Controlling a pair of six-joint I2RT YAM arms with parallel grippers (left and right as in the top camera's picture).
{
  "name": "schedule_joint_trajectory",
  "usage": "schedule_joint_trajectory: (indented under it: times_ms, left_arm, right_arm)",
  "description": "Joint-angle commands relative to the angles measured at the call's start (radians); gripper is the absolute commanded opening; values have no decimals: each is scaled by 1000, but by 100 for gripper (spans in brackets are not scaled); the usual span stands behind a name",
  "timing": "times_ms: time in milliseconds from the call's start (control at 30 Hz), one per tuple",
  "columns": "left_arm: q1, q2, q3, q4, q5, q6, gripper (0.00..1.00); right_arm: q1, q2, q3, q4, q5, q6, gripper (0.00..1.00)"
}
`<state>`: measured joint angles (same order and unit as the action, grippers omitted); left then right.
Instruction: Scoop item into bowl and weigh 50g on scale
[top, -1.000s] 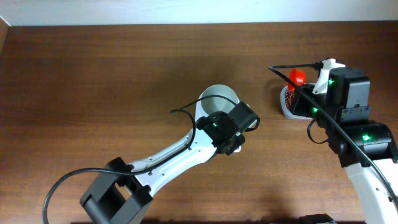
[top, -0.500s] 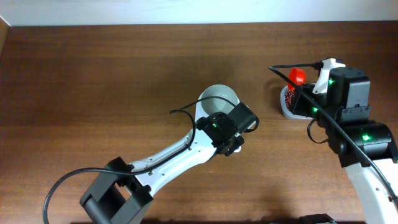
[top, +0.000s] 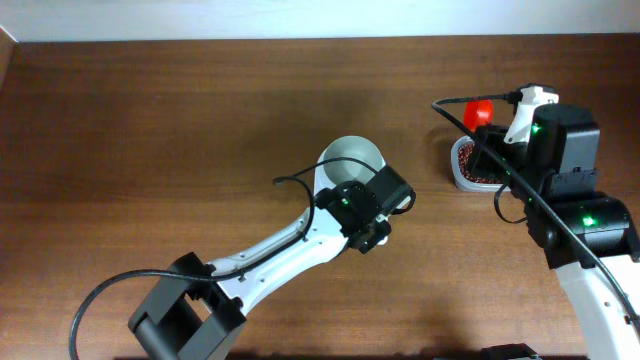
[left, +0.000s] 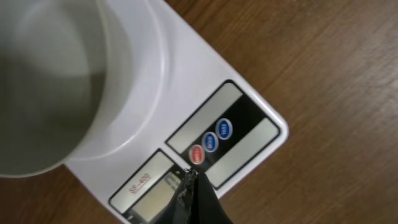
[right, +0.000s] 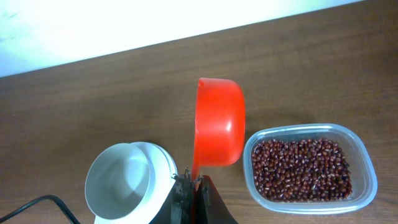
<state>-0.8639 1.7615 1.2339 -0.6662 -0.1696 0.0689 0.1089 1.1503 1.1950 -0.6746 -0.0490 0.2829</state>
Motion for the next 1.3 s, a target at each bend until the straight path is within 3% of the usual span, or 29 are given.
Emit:
schedule_joint_trajectory:
  times_ms: [0,133,267,467,500,533,600,667,1000,1267]
  left_arm:
    - [-4,-10,-9,-4,64,14,0]
    - [-4,-22,-8,11,156,-23,0]
    - [0,-151,-8,0,167,-61,0]
    - [137,-365,-8,-12,167,-152,0]
    - [169,-378,-8,-21,167,-152,7]
    - [202,-381,-8,-32,167,-156,26]
    - [272,-381,-8,-58,167,-182,53]
    - [326,-381,-8,-69,167,-181,99]
    - [613,-381,-8,-117,167,-181,99]
    - [666,-381,-8,-114,155,-181,99]
  right_arm:
    - [-6,2,21,-1,9,-16,4]
    - [-6,2,21,-52,-1,-12,4]
    - [-6,2,21,-105,-25,6,4]
    - [-6,2,21,-123,-25,5,4]
    - [-6,2,21,-127,-25,3,4]
    - [-6,2,21,-127,-21,2,4]
    - [-6,2,21,-133,-18,-14,4]
    - [-6,2,21,-137,-17,-23,4]
    - [-26,29,21,-211,77,-97,4]
    - [-257,174,21,-225,53,-229,4]
